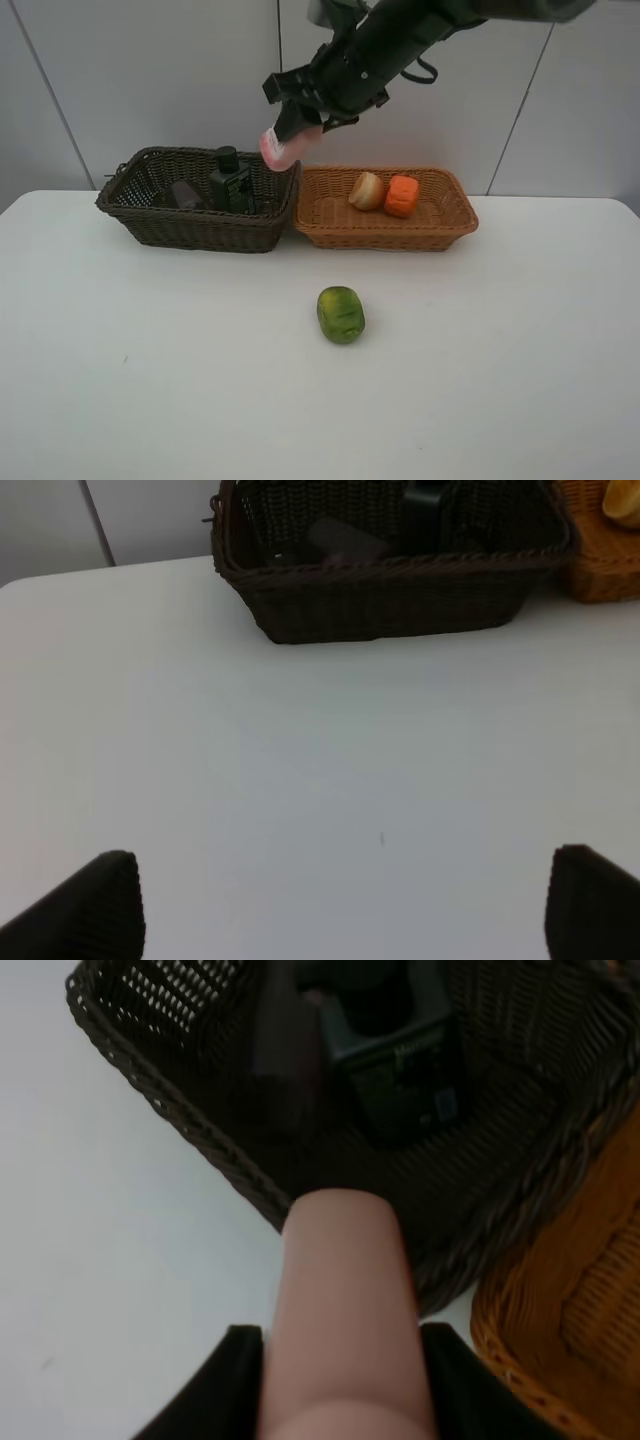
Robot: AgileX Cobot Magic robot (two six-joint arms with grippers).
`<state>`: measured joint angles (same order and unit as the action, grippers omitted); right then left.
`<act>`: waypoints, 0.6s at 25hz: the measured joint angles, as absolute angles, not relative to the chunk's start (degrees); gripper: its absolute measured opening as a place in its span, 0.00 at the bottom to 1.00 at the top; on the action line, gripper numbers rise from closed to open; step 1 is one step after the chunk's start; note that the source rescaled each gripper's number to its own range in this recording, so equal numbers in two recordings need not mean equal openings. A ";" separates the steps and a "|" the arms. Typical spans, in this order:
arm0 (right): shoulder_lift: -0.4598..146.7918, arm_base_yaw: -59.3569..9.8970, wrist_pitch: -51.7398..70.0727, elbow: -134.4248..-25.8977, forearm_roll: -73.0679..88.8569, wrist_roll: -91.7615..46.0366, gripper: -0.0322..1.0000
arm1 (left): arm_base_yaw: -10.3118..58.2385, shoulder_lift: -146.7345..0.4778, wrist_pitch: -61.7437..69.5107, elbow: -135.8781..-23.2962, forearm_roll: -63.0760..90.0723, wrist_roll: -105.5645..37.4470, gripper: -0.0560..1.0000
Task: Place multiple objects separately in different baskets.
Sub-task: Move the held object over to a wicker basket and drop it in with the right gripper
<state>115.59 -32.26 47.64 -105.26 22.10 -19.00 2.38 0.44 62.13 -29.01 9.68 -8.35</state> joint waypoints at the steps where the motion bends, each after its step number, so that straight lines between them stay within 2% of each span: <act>1: 116.69 -32.26 46.89 -106.38 23.19 -20.44 0.03 | 2.38 0.44 62.13 -29.01 9.68 -8.35 0.98; 6: 123.82 -32.26 41.88 -111.50 30.42 -25.95 0.03 | 2.38 0.44 62.13 -29.01 9.68 -8.35 0.98; 15: 135.08 -32.26 39.92 -117.72 33.56 -26.84 0.03 | 2.38 0.44 62.13 -29.01 9.68 -8.35 0.98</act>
<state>135.08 -32.26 39.92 -117.72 33.56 -26.84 2.38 0.44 62.13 -29.01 9.68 -8.35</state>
